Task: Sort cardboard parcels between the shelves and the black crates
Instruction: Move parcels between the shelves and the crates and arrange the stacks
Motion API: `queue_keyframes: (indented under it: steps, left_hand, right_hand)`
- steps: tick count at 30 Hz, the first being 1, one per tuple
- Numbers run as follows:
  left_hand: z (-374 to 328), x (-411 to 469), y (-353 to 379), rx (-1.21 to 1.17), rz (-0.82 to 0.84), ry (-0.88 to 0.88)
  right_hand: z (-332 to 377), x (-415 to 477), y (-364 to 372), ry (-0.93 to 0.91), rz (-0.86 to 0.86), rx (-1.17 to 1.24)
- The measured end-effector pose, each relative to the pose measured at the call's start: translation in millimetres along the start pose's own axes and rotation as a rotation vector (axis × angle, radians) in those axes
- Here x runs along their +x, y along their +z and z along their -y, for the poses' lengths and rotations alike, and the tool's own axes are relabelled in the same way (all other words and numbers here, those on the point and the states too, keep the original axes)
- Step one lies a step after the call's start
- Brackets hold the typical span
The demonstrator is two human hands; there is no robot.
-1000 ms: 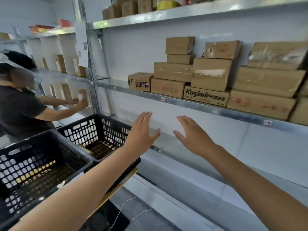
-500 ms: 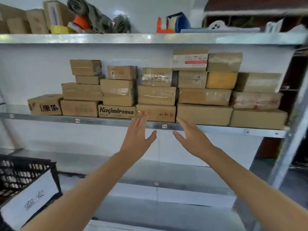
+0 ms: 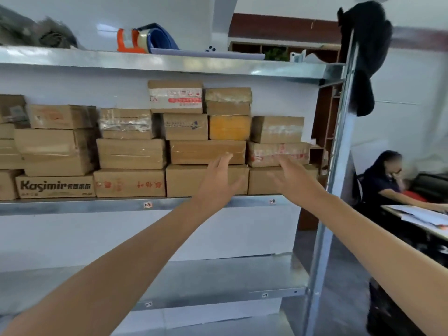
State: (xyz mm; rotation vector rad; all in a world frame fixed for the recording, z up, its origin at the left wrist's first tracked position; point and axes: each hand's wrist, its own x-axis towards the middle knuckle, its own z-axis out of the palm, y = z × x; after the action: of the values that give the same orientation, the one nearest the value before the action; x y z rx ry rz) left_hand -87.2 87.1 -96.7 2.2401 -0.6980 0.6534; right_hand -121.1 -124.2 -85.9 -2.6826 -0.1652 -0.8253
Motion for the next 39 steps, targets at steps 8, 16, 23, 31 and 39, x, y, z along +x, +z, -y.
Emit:
queue_keyframes:
  steps: [8,16,23,31,39]
  left_hand:
    - [-30.2,81.8,34.8,-0.104,0.005,-0.025]
    - [-55.6,145.1,73.2,-0.211,0.048,-0.185]
    - [-63.6,171.6,95.5,-0.138,0.011,-0.263]
    - [-57.5,170.8,95.3,-0.386,-0.071,-0.232]
    - [-66.4,111.9,72.4,-0.619,-0.278,-0.119]
  right_hand:
    - [-82.4,70.9,-35.7,0.059,-0.118,0.026]
    - [-110.9,142.0,-41.0,0.250,-0.113,0.246]
    - [-117.3,169.6,-20.6,0.309,-0.049,0.328]
    - [-118.7,159.0,-11.5,0.287,-0.263,0.632]
    - [-85.2,80.5,-21.7,0.255,-0.349,0.855]
